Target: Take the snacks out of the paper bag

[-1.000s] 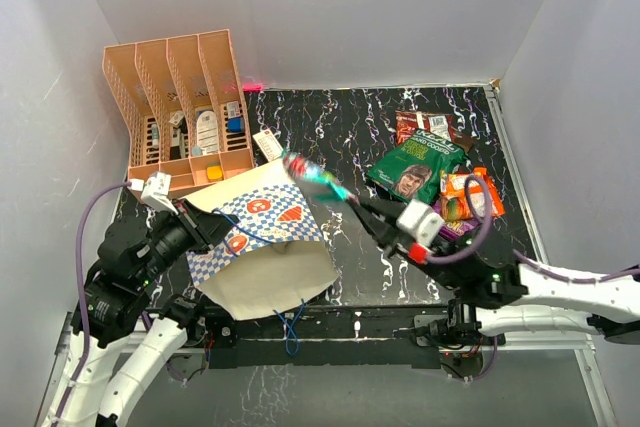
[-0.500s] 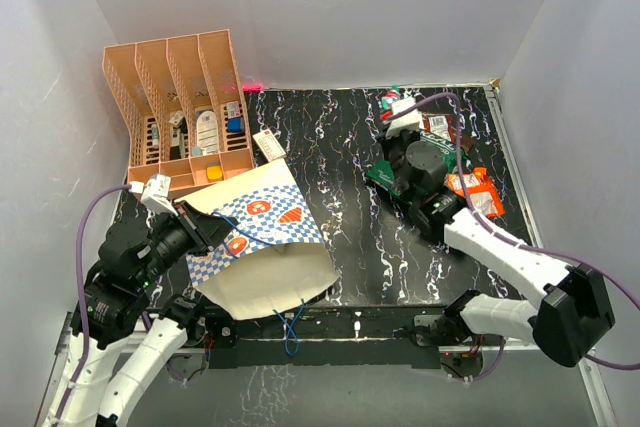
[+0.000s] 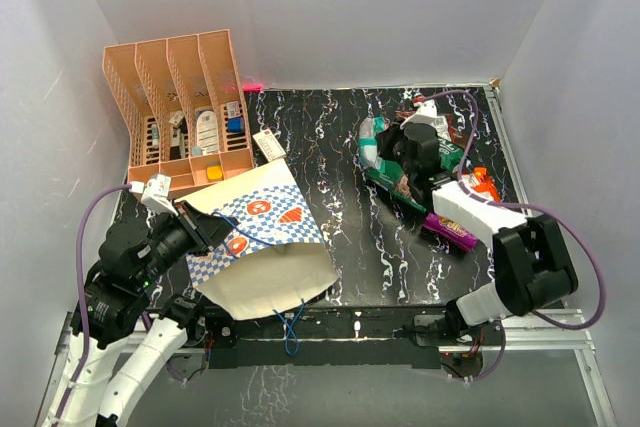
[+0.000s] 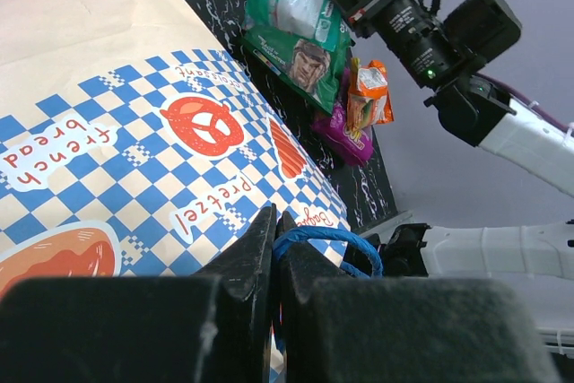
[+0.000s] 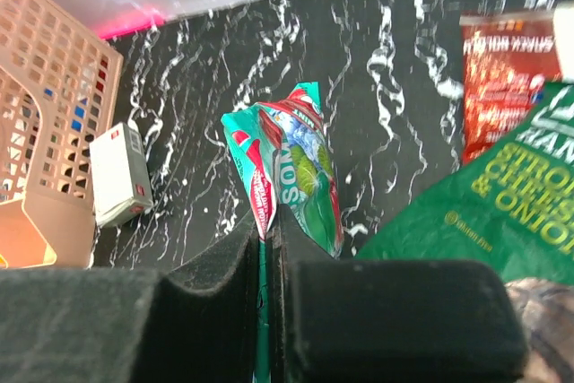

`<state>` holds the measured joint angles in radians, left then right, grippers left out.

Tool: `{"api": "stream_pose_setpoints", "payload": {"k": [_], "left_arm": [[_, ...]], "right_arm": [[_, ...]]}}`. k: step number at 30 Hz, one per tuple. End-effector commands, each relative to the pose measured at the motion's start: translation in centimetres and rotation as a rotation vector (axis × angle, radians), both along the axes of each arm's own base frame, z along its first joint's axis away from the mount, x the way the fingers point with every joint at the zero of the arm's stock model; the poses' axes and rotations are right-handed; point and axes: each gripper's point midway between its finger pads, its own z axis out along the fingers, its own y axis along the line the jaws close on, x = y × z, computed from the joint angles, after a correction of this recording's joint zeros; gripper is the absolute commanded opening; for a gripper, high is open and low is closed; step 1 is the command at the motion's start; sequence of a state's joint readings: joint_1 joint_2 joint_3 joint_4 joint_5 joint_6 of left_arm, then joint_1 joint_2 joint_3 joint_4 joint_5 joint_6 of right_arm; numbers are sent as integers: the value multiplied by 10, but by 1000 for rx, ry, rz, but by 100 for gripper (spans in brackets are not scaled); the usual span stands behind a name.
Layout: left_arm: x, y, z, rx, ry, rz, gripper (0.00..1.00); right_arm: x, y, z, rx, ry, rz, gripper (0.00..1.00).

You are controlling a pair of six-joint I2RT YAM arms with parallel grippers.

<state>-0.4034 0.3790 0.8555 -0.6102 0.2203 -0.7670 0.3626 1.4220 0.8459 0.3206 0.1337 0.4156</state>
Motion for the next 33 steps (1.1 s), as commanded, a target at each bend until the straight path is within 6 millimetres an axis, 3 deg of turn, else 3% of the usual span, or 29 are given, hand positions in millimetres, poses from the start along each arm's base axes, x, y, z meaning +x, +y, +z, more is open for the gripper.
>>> {"api": "stream_pose_setpoints", "payload": {"k": [1,7,11,16,22,26,30,33], "left_arm": [[1,-4,3,-13,-4,-15,0],[3,-6,1,-12,8,-22,0],[3,-7,0,-21,10,-23,0],[4,-8,-2,-20,16,-26,0],[5,-8,-1,-15,21,-27,0],[3,-7,-2,-12,24,-26,0],[3,-6,-2,-18,21,-19,0],[2,-6,-3,-19,23,-18,0]], "right_arm": [[19,3,18,202,27,-38,7],[15,-42,-33,209,154,-184,7],[5,-80,-48,123,190,-316,12],[-11,-101,-37,35,166,-369,50],[-32,-123,0,64,97,-476,62],[-37,-101,46,178,-18,-351,79],[-65,-36,84,267,-178,66,85],[-88,-1,91,374,-154,273,85]]}}
